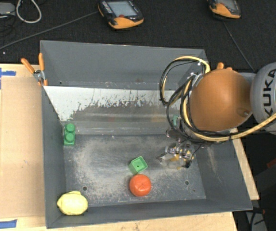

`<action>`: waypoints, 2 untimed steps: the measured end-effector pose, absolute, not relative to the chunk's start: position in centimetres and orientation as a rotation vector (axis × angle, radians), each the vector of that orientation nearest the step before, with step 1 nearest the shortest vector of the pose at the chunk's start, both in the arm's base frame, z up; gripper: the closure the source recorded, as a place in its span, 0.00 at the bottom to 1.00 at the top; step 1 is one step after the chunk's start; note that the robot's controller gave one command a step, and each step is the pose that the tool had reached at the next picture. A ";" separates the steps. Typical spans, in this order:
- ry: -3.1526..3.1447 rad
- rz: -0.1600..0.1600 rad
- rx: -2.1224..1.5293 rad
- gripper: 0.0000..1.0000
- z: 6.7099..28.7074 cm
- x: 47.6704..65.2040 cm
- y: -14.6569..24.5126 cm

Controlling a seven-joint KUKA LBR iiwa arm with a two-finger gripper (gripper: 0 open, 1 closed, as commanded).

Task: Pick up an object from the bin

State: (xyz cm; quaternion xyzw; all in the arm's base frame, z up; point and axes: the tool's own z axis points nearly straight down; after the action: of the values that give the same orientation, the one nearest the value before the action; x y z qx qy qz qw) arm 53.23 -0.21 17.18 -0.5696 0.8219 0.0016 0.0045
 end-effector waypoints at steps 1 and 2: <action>2.511 0.008 -1.876 1.00 19.3 50.8 4.3; 2.273 0.008 -2.157 1.00 18.0 48.6 4.6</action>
Offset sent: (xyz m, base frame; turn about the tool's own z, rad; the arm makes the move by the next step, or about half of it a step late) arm -0.0534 0.0428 0.0022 -0.3345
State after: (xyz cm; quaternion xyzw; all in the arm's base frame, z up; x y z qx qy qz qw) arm 48.63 4.64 17.95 -0.6883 0.7254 0.0025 0.0039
